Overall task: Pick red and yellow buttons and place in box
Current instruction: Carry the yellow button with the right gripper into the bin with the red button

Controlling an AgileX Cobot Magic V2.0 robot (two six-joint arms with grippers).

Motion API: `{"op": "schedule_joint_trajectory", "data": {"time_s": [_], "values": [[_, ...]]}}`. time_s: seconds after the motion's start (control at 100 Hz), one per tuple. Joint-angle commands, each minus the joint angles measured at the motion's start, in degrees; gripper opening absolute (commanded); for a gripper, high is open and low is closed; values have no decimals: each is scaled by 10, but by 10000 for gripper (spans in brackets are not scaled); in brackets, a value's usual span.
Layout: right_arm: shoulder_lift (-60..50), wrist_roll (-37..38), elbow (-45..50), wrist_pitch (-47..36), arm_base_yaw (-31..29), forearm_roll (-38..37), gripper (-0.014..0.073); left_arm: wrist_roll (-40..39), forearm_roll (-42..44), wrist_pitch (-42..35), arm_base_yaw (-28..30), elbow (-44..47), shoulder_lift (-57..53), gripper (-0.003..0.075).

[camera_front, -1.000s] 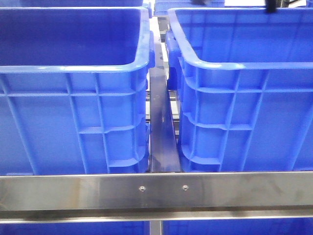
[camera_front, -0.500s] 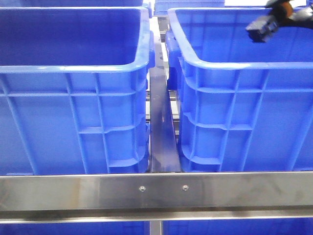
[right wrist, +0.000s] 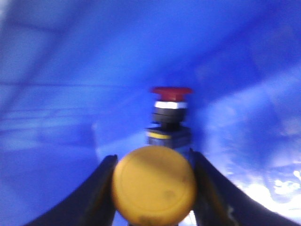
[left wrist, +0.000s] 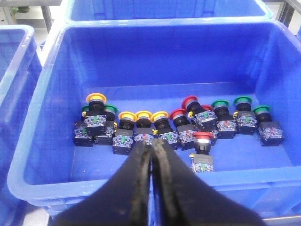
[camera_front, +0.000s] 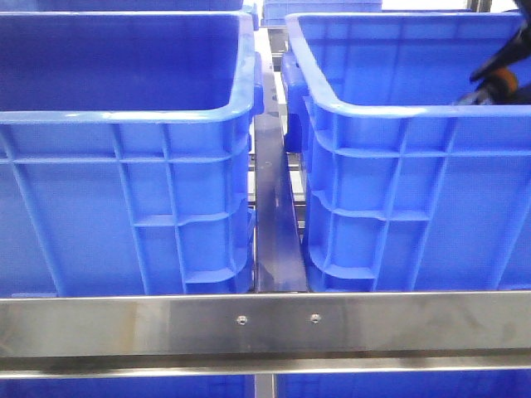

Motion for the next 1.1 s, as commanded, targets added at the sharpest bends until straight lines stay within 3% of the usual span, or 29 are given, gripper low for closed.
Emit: {"op": "schedule_joint_trajectory", "data": {"time_s": [0.0, 0.65, 0.78, 0.9, 1.01, 1.09], "values": [[-11, 6, -13, 9, -4, 22, 26, -6, 2, -44, 2, -13, 6, -19], [23, 6, -20, -50, -4, 59, 44, -6, 2, -44, 2, -13, 6, -19], [23, 6, -20, -51, -4, 71, 198, -6, 2, -44, 2, -13, 6, -19], [23, 6, -20, -54, -4, 71, 445, -6, 2, -44, 2, -13, 6, -19], [23, 6, -20, -61, -4, 71, 620, -6, 2, -44, 2, -13, 6, -19], [23, 6, -20, -64, -4, 71, 661, -6, 2, -44, 2, -13, 6, -19]]}}
